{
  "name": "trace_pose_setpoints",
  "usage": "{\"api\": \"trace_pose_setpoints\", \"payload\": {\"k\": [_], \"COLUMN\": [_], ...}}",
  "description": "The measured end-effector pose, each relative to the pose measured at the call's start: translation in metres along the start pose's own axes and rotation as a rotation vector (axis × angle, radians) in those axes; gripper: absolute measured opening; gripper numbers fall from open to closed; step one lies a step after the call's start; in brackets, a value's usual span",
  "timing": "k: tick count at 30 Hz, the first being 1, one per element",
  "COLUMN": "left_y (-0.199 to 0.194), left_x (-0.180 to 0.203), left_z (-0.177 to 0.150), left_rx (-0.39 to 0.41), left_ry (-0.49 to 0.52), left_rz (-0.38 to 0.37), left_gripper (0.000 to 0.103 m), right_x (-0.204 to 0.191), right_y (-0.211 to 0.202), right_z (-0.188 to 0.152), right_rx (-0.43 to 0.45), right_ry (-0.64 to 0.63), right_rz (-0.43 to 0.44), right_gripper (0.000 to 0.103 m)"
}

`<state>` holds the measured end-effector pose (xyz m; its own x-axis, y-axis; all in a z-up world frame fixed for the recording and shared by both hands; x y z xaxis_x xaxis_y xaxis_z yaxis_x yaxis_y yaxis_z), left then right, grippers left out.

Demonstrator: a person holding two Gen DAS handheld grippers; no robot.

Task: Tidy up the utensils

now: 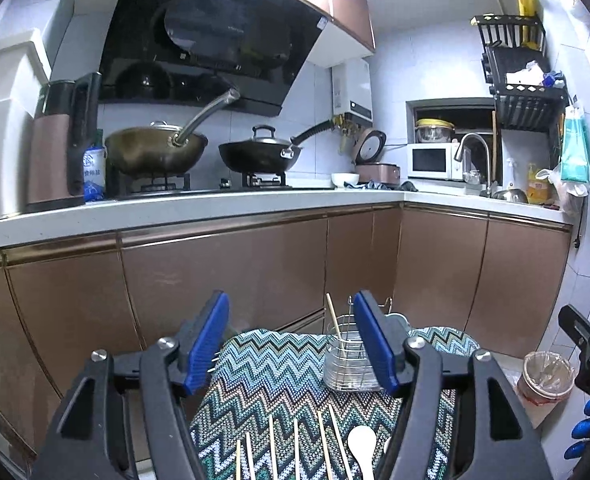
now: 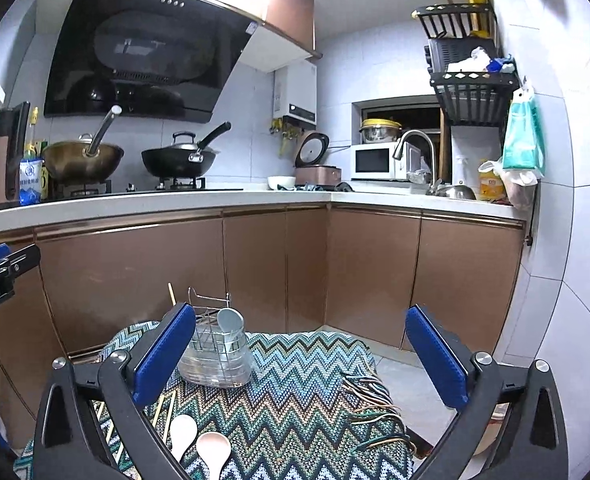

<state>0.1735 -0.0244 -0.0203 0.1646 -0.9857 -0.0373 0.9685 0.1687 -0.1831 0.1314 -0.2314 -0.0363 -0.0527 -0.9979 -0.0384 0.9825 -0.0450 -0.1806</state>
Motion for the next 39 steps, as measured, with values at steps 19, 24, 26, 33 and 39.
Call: {"api": "trace_pose_setpoints", "payload": {"k": [19, 24, 26, 33, 39], "left_y": [-0.049, -0.055, -0.059, -0.065, -0.061], "left_x": [-0.017, -0.023, -0.024, -0.027, -0.026], "left_z": [0.002, 0.000, -0.001, -0.002, -0.007], "left_rx": [0.065, 0.069, 0.075, 0.093, 0.073], "left_ry": [0.010, -0.001, -0.007, 0.011, 0.039], "left_rz": [0.036, 0.044, 0.043, 0.065, 0.078], "left_gripper": [0.063, 0.063, 0.063, 0.063, 0.063], "right_x": [-0.018, -0.022, -0.024, -0.028, -0.032], "right_y": [-0.036, -0.043, -0.047, -0.054, -0.054], "right_z": [0.005, 0.005, 0.007, 0.009, 0.006], "right_rx": [0.032, 0.040, 0.049, 0.069, 0.066], "right_ry": [-0.018, -0.021, -0.022, -0.033, -0.042], "right_rz": [0.001, 0.003, 0.004, 0.014, 0.030], "right_gripper": [0.103, 0.103, 0.103, 0.103, 0.103]}}
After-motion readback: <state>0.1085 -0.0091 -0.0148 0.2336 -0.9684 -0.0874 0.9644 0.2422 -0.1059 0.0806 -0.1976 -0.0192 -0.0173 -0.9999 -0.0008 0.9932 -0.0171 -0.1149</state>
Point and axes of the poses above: each gripper's, at about its wrist camera, not at the fingertips, and y roughly the way its jaws point, x to its right, z to its top, the point moved 7 cm from there along y, roughly the way its jaws point, and after that the axes turned 13 degrees about z, right-handed, at the moved point
